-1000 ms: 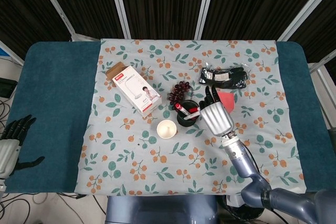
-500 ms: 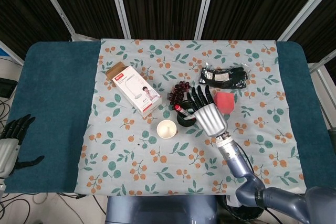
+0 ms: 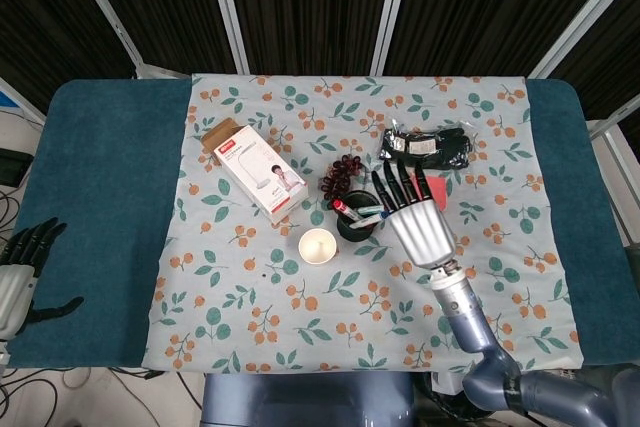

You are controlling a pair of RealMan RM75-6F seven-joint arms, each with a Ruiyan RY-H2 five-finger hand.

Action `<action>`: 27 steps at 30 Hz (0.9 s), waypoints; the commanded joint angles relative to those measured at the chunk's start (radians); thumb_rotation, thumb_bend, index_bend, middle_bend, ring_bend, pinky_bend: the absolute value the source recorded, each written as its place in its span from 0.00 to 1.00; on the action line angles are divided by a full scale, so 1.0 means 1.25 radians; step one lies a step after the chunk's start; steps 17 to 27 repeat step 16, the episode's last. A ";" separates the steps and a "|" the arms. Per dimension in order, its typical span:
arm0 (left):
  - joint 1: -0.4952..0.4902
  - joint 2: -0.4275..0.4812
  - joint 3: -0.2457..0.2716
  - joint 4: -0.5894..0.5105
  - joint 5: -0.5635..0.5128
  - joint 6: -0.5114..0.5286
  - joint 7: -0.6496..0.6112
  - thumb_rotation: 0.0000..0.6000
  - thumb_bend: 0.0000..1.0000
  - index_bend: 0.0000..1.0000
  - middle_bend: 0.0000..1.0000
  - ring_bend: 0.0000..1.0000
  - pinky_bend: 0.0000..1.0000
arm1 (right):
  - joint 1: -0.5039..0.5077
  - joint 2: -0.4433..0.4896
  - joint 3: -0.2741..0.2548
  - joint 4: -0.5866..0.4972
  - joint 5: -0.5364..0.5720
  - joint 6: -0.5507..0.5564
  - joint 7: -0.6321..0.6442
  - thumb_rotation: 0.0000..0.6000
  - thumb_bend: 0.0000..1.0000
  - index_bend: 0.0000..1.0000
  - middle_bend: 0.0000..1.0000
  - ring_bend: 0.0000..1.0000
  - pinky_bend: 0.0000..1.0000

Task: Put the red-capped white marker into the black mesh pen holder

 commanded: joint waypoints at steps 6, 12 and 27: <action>0.005 -0.008 0.004 0.010 0.015 0.014 0.020 1.00 0.03 0.00 0.00 0.00 0.00 | -0.197 0.188 -0.097 -0.190 0.041 0.110 0.313 1.00 0.05 0.00 0.00 0.01 0.17; 0.011 -0.022 0.003 0.021 0.020 0.031 0.053 1.00 0.03 0.00 0.00 0.00 0.00 | -0.301 0.280 -0.201 -0.191 0.013 0.138 0.511 1.00 0.04 0.00 0.00 0.00 0.17; 0.013 -0.027 0.001 0.022 0.018 0.035 0.063 1.00 0.03 0.00 0.00 0.00 0.00 | -0.323 0.280 -0.208 -0.155 0.005 0.145 0.556 1.00 0.04 0.00 0.00 0.00 0.17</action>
